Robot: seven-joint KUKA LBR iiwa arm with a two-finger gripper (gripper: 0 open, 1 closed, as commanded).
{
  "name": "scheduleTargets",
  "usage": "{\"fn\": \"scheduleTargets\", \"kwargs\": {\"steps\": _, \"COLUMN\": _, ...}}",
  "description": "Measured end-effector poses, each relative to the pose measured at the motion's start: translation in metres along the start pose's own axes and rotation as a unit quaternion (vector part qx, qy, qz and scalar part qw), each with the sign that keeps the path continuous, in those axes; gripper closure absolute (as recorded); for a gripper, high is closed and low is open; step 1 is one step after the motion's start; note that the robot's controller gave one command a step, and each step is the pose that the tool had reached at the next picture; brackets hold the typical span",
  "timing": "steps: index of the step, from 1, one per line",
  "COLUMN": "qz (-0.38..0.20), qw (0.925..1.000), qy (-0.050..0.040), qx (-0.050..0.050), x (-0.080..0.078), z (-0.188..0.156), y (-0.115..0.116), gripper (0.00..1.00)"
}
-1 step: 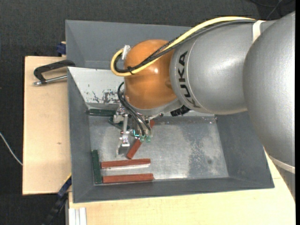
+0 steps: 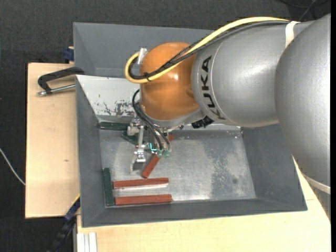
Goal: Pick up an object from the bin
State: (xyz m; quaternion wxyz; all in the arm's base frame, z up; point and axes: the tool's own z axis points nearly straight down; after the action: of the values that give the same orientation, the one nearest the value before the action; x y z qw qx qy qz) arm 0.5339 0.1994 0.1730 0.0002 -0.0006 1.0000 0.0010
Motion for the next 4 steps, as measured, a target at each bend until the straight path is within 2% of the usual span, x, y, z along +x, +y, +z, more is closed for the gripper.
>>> {"fn": "scheduleTargets", "kwargs": {"steps": 1, "qz": -0.031, "qw": 0.9995, "qy": -0.0044, "qx": -0.002, "x": 0.010, "z": 0.015, "y": -0.013, "gripper": 0.00}}
{"fn": "scheduleTargets", "kwargs": {"steps": 2, "qz": -0.063, "qw": 0.9980, "qy": -0.0019, "qx": 0.000, "x": 0.017, "z": 0.082, "y": -0.059, "gripper": 0.00}}
{"fn": "scheduleTargets", "kwargs": {"steps": 3, "qz": -0.066, "qw": 0.9978, "qy": -0.0028, "qx": -0.001, "x": 0.018, "z": 0.093, "y": -0.066, "gripper": 1.00}}
{"fn": "scheduleTargets", "kwargs": {"steps": 4, "qz": -0.066, "qw": 0.9978, "qy": -0.0028, "qx": -0.001, "x": 0.018, "z": 0.093, "y": -0.066, "gripper": 1.00}}
